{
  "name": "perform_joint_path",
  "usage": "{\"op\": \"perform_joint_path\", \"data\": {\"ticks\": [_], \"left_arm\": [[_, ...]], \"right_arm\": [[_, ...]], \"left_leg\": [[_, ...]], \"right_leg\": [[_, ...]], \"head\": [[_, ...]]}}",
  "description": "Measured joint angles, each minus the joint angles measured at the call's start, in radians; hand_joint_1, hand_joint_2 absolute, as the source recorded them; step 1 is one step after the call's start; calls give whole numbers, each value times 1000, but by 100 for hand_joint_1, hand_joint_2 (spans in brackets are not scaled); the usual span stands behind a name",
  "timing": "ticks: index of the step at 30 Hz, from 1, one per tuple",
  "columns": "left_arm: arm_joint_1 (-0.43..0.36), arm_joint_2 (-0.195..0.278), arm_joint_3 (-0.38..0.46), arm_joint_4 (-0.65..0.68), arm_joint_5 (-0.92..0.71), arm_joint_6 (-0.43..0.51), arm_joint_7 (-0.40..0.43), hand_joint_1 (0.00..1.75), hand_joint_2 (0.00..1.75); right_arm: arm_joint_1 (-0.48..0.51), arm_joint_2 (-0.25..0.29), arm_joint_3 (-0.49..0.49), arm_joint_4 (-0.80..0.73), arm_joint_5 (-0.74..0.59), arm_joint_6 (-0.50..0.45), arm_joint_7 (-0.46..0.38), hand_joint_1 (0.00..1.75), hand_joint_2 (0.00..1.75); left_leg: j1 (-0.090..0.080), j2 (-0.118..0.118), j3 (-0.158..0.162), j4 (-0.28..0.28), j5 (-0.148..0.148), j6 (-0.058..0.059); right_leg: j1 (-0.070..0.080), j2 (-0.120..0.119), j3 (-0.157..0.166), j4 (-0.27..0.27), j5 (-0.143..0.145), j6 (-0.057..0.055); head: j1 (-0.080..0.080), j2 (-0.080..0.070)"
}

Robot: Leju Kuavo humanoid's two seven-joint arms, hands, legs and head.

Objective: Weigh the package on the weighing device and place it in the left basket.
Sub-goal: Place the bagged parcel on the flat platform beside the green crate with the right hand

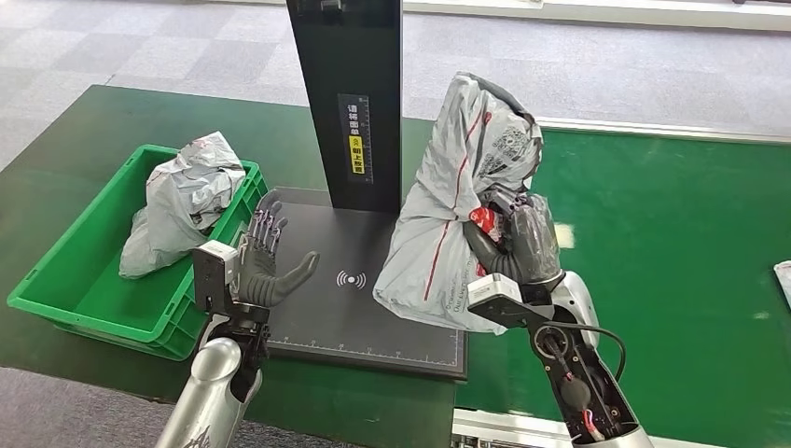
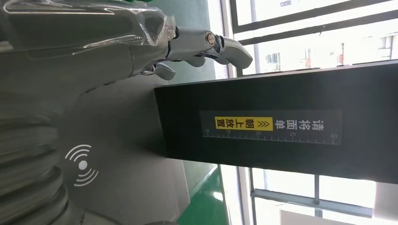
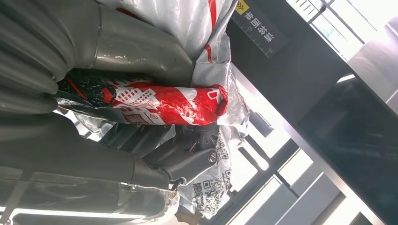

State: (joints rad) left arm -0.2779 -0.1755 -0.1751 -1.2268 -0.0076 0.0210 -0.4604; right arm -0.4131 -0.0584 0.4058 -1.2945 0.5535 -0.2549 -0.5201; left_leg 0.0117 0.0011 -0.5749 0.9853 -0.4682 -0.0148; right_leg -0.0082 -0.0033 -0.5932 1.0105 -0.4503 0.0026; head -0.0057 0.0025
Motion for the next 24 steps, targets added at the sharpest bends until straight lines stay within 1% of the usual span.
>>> {"op": "perform_joint_path", "data": {"ticks": [2, 4, 6, 7, 9, 12, 16, 20, 24], "left_arm": [[0, 0, 0, 0, 1, 0, 0, 0, 175], [0, 0, 0, 0, 6, 0, 0, 0, 175], [0, 1, 0, 0, 16, -2, -1, 0, 175], [1, 1, 0, 0, 21, -3, -2, 0, 175], [2, 1, -2, 0, 29, -6, -4, 0, 175], [3, 1, -2, 0, 33, -6, -5, 0, 175], [1, -2, -16, 8, 52, 49, -15, 0, 175], [-14, -10, -28, 29, 61, 60, -16, 0, 175], [-22, -13, -36, 46, 64, 65, -19, 0, 175]], "right_arm": [[-2, 0, 2, 4, 1, 25, 20, 175, 175], [-18, -1, 17, 35, 5, 104, 65, 175, 175], [-48, -3, 51, 119, -5, 214, 97, 175, 175], [-61, -2, 74, 176, -22, 262, 99, 175, 175], [-74, -1, 106, 258, -49, 313, 90, 175, 175], [-77, 0, 119, 287, -59, 323, 84, 175, 175], [-126, 50, 260, 558, -167, 416, 36, 175, 175], [-147, 79, 294, 621, -213, 424, 14, 175, 175], [-158, 88, 316, 653, -234, 415, 9, 175, 175]], "left_leg": [[0, 0, 0, 0, 0, 0], [0, 1, 0, 0, 0, 0], [0, 2, 0, 0, 0, 0], [0, 1, 1, 0, 0, 0], [0, 0, 1, 0, 0, 0], [0, -1, 0, 0, 0, 0], [0, 0, 0, 0, 0, 0], [0, 0, 0, 0, 0, 0], [0, 0, 0, 0, 0, 0]], "right_leg": [[0, 0, 0, 0, 0, 0], [0, 1, 0, 0, 0, 0], [0, 1, 0, 0, 0, 0], [0, 1, 0, 0, 0, 0], [0, -1, 1, 0, 0, 0], [0, -1, 1, 0, 0, 0], [0, 0, -1, 0, 0, 0], [0, 0, -1, 0, 0, 0], [0, 0, 0, 0, 0, 0]], "head": [[0, 0], [0, 0], [0, 0], [0, 0], [0, 0], [0, 0], [0, 0], [0, 0], [0, 0]]}}
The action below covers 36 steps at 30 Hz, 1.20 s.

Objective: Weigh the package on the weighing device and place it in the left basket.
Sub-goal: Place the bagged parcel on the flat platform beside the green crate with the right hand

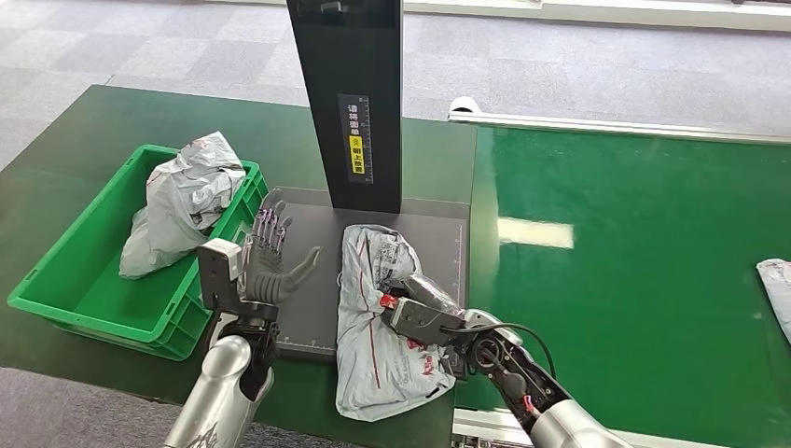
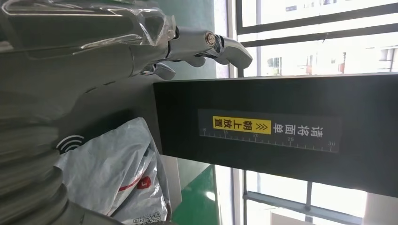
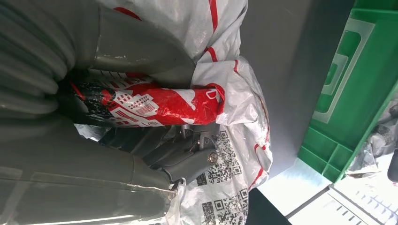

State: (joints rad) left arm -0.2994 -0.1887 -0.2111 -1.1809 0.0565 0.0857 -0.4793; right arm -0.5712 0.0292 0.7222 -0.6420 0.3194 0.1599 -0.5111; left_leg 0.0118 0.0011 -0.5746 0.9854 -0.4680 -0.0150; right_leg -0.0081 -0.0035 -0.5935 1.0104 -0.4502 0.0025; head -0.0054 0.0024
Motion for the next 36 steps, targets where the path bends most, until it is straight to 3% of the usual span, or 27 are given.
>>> {"op": "perform_joint_path", "data": {"ticks": [24, 25, 28, 29, 36], "left_arm": [[-15, -4, -12, 16, 3, 0, 0, 0, 175], [-15, -4, -12, 16, 3, 0, 0, 0, 175], [-15, -4, -13, 17, 4, 0, 0, 0, 175], [-15, -4, -13, 17, 4, 0, 0, 0, 175], [-15, -3, -12, 18, 5, -1, 0, 0, 175]], "right_arm": [[-11, 5, 25, 32, -23, -13, -4, 175, 175], [-11, 5, 25, 32, -23, -13, -4, 149, 175], [-11, 5, 26, 33, -27, -29, -4, 20, 175], [-11, 5, 26, 33, -32, -41, -4, 2, 175], [-3, -18, -20, -6, -136, -125, 5, 0, 175]], "left_leg": [[0, 0, 0, 0, 0, 0], [0, 0, 0, 0, 0, 0], [0, 0, 0, 0, 0, 0], [0, 0, 0, 0, 0, 0], [0, 0, 0, 0, 0, 0]], "right_leg": [[0, 0, 0, 0, 0, 0], [0, 0, 0, 0, 0, 0], [0, 0, 0, 0, 0, 0], [0, 0, 0, 0, 0, 0], [0, 0, 0, 0, 0, 0]], "head": [[0, 0], [0, 0], [0, 0], [0, 0], [0, 0]]}}
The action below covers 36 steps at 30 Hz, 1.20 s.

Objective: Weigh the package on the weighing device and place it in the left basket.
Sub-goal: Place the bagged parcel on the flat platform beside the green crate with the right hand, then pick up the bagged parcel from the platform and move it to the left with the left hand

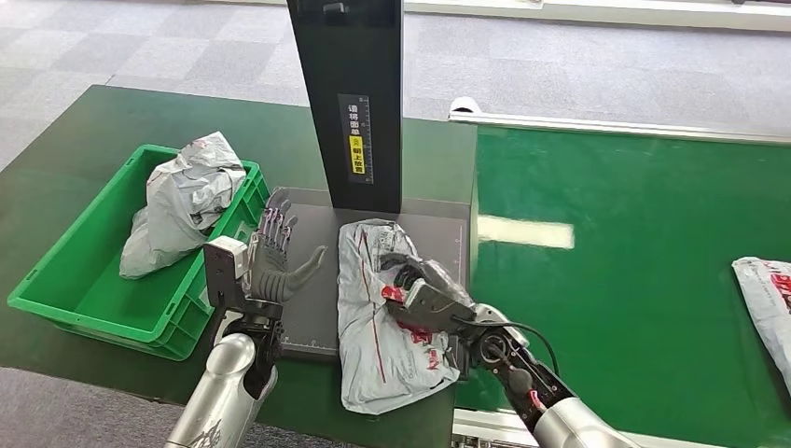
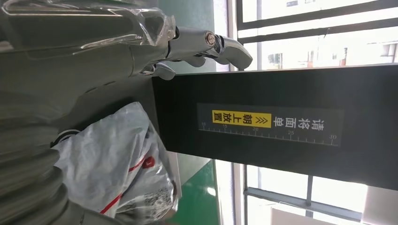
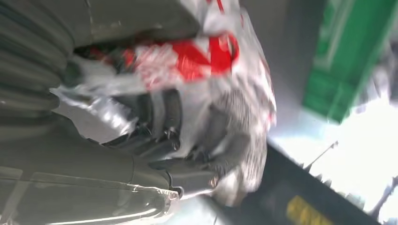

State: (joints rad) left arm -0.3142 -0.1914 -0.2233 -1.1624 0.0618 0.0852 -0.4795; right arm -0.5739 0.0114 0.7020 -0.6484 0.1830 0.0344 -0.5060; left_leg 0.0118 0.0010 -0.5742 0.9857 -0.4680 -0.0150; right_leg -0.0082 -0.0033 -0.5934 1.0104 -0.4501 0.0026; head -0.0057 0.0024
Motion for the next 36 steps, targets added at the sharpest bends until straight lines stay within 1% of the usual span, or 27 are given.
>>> {"op": "perform_joint_path", "data": {"ticks": [3, 6, 8, 11, 17, 28, 36], "left_arm": [[-2, 1, 0, 9, -4, -1, -8, 0, 175], [-3, 8, 4, 19, 0, -8, -30, 0, 175], [-2, 14, 9, 21, 2, -16, -35, 0, 175], [-2, 20, 15, 21, 2, -23, -35, 0, 175], [-2, 23, 19, 20, -4, -28, -33, 0, 175], [4, 16, 33, 16, -63, -56, -18, 0, 175], [10, 14, 16, 16, -186, -73, 17, 0, 175]], "right_arm": [[33, -19, -61, -45, -116, 38, 5, 0, 175], [105, -45, -151, -122, -243, 95, -43, 0, 175], [156, -62, -214, -187, -280, 116, -62, 0, 175], [207, -77, -276, -260, -287, 125, -57, 0, 175], [252, -85, -330, -336, -282, 125, -49, 0, 175], [345, -68, -426, -465, -222, 137, -2, 0, 175], [400, -60, -515, -591, -208, 120, 18, 0, 175]], "left_leg": [[0, 0, 0, 0, 0, 0], [0, -1, -1, 0, 0, 0], [0, -1, -1, 0, -1, 0], [0, 0, -1, 0, -1, 0], [0, 0, -1, 0, -1, 0], [0, 0, -1, 0, -1, 0], [0, 0, -1, 0, -1, 0]], "right_leg": [[0, 0, 0, 0, 0, 0], [0, 0, 0, 0, 0, 0], [0, 0, 0, 0, 0, 0], [0, 0, -1, 0, 0, 0], [0, 0, 0, 0, 0, 0], [0, 0, -1, 0, 0, 0], [0, 0, 0, 0, 0, 0]], "head": [[0, 0], [0, 0], [0, 0], [0, 0], [0, 0], [0, 0], [0, 0]]}}
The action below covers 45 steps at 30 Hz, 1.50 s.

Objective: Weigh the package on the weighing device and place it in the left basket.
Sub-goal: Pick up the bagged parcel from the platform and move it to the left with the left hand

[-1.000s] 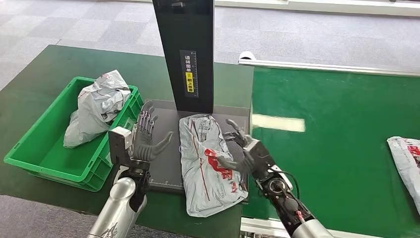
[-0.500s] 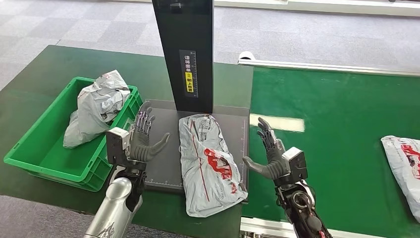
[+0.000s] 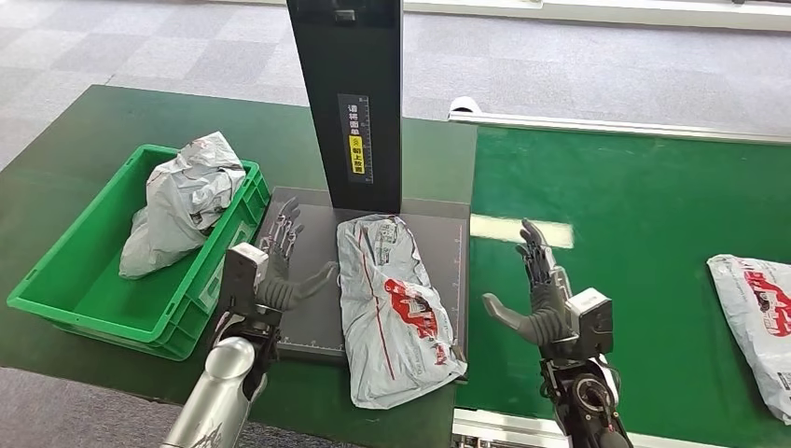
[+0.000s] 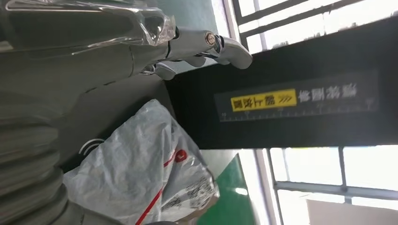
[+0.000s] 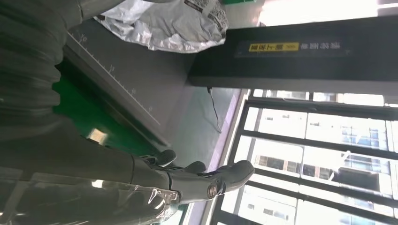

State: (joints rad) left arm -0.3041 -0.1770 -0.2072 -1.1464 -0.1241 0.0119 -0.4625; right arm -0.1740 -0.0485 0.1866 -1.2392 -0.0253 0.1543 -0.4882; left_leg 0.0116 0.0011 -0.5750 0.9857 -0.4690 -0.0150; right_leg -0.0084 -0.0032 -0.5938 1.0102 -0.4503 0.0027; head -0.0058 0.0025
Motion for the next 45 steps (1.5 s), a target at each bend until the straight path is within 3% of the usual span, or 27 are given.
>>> {"op": "perform_joint_path", "data": {"ticks": [7, 14, 22, 27, 35, 45], "left_arm": [[-5, -9, -62, 4, -132, 5, 6, 0, 175], [-38, -30, -161, 38, -219, -57, 4, 0, 175], [-53, -41, -224, 72, -231, -66, 4, 0, 175], [-84, -42, -249, 113, -285, -63, 69, 0, 175], [-158, -38, -276, 290, -498, 10, 191, 0, 175], [-201, -38, -276, 400, -576, 6, 214, 0, 175]], "right_arm": [[7, 16, -58, -43, 22, 2, 11, 0, 175], [-2, 30, -85, -47, 36, 7, 16, 0, 175], [-8, 35, -91, -47, 37, 14, 16, 0, 175], [-15, 37, -98, -47, 39, 14, 17, 0, 175], [-42, 52, -110, -32, 64, 20, 37, 0, 175], [-46, 66, -117, -16, 76, 30, 40, 0, 175]], "left_leg": [[0, 0, 0, 0, 0, 0], [0, 0, 0, 0, 0, 0], [0, 0, 0, 0, 0, 0], [0, 0, 0, 0, 0, 0], [0, 0, 0, 0, 0, 0], [0, 0, 1, 0, 0, 0]], "right_leg": [[0, 0, 0, 0, 0, 0], [0, 0, 0, 0, 0, 0], [0, 0, 0, 0, 0, 0], [0, 0, 0, 0, 0, 0], [0, 0, 0, 0, 0, 0], [0, 0, 2, 0, 0, 0]], "head": [[0, 0], [0, 0], [0, 0], [0, 0], [0, 0], [0, 0]]}}
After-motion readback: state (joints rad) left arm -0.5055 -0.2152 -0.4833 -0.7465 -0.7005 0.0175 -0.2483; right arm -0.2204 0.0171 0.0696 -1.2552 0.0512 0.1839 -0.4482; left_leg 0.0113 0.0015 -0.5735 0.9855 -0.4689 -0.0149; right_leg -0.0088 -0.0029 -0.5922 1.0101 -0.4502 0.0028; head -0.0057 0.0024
